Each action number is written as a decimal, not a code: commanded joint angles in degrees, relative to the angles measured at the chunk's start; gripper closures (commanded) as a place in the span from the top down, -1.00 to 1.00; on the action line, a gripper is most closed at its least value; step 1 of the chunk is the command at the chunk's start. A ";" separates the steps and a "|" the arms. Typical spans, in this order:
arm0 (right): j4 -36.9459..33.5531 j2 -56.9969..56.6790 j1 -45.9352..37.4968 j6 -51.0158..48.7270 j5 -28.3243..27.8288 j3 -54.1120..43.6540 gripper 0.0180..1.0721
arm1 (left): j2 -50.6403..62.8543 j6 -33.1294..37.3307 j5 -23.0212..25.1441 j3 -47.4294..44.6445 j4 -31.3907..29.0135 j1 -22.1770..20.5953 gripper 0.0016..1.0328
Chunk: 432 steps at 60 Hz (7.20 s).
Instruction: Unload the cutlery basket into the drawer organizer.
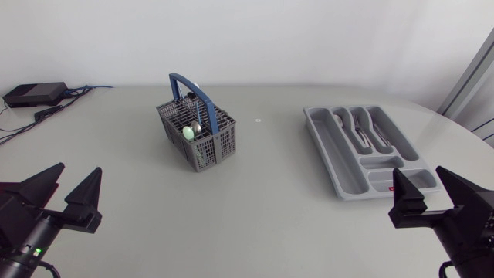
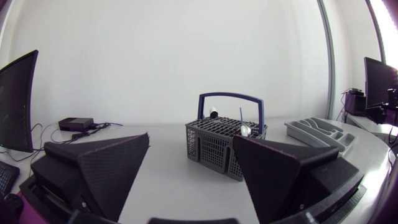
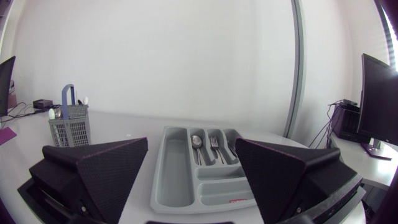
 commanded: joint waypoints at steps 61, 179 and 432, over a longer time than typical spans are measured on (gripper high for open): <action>8.58 32.79 14.15 3.82 5.39 14.72 0.93 | 26.86 -2.18 -0.52 18.25 -0.15 1.92 0.89; -2.58 115.24 39.99 -6.82 -4.45 83.45 0.34 | 79.95 39.31 28.49 46.11 -15.80 11.76 0.76; -0.83 80.78 15.47 -22.81 -15.35 40.03 0.74 | 82.58 47.57 35.69 52.44 -29.16 6.05 -0.36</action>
